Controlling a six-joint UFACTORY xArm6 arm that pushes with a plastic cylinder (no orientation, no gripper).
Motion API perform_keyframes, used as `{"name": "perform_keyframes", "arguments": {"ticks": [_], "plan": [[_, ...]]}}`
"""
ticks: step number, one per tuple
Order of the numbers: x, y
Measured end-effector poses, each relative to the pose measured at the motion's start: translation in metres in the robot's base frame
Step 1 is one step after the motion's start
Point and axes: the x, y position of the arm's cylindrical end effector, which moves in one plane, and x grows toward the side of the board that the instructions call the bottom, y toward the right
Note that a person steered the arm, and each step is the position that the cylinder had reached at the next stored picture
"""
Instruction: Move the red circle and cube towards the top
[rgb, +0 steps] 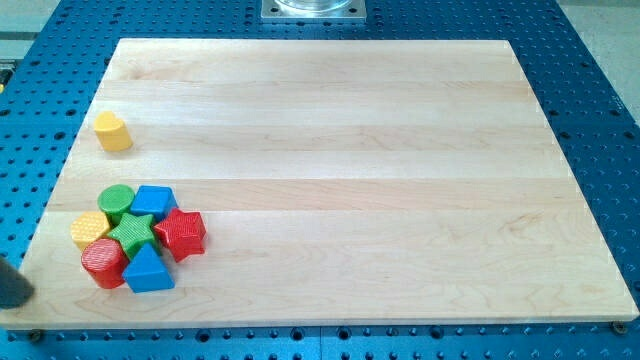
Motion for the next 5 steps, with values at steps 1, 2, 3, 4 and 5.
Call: {"name": "perform_keyframes", "arguments": {"ticks": [1,2,3,4,5], "plan": [[-0.002,0.066],[-0.017,0.08],[-0.039,0.088],[-0.071,0.106],[-0.102,0.114]]}}
